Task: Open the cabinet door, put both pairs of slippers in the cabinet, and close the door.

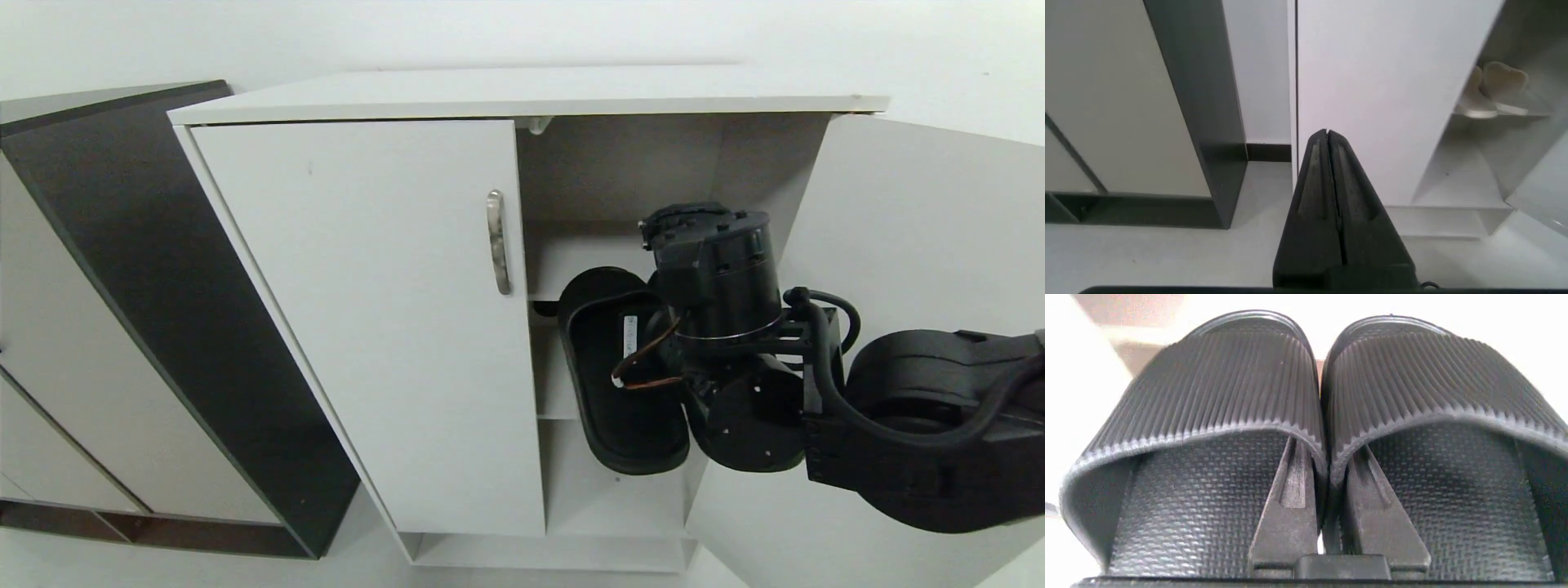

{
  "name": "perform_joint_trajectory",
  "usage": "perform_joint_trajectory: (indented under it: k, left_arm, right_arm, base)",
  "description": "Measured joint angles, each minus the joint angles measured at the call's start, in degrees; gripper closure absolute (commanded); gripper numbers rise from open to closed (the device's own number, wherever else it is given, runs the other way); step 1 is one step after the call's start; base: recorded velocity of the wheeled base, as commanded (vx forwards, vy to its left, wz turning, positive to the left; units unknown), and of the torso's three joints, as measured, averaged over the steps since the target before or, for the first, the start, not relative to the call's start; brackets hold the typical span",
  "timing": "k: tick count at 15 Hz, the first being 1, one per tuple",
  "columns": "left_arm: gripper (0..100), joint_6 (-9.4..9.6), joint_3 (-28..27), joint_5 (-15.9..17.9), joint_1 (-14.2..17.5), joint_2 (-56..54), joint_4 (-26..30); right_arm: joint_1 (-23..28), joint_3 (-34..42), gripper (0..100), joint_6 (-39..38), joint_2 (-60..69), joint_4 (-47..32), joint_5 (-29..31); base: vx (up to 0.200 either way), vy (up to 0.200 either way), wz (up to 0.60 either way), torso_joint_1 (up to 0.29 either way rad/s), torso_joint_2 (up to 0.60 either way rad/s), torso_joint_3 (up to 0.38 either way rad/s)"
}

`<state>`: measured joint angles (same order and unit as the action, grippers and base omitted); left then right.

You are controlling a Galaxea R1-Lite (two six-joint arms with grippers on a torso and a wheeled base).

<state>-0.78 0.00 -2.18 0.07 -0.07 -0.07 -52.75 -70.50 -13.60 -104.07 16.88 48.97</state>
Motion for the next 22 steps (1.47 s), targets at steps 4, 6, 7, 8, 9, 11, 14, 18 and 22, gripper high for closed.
perform_joint_trajectory:
  k: [4,6,7,8,9,11,14,18,22]
  left_arm:
    - [100,0.00,0.0,0.0,0.0,0.0,0.0]
    - [100,0.00,0.0,0.0,0.0,0.0,0.0]
    - [100,0.02,0.0,0.0,-0.1,0.0,0.0]
    - [100,0.02,0.0,0.0,0.0,0.0,0.0]
    - [100,-0.04,0.0,0.0,0.0,0.0,0.0]
    - [100,-0.09,0.0,0.0,0.0,0.0,0.0]
    - [100,-0.09,0.0,0.0,0.0,0.0,0.0]
    - [100,-0.09,0.0,0.0,0.0,0.0,0.0]
    - [100,-0.15,0.0,0.0,0.0,0.0,0.0]
  right_arm:
    - [-0.1,0.0,100,-0.1,0.1,0.0,-0.1]
    - [-0.1,0.2,100,-0.1,0.0,0.0,-0.1]
    - [-0.1,0.2,100,-0.2,0.0,0.0,-0.1]
    - [-0.1,0.2,100,-0.2,0.0,0.0,-0.1]
    - [-0.1,0.3,100,-0.2,0.0,0.1,-0.1]
    - [0.2,0.5,100,-0.5,-0.1,0.1,-0.2]
    - [0.5,1.4,100,-0.7,-0.5,1.9,-0.3]
    - [1.4,1.7,100,-0.2,-2.2,4.9,-0.9]
    - [3.8,-3.5,100,-0.2,-5.3,4.8,-1.5]
  base:
    - [0.200,0.000,0.00,0.005,0.00,0.002]
    - [0.200,0.000,0.00,0.005,0.00,0.002]
    - [0.200,0.000,0.00,0.002,0.00,0.002]
    - [0.200,0.000,0.00,0.002,0.00,0.002]
    - [0.000,0.000,0.00,0.000,0.00,0.000]
    - [0.000,0.000,0.00,0.000,0.00,0.000]
    - [0.000,0.000,0.00,0.000,0.00,0.000]
    - [0.000,0.000,0.00,0.000,0.00,0.000]
    - [0.000,0.000,0.00,0.000,0.00,0.000]
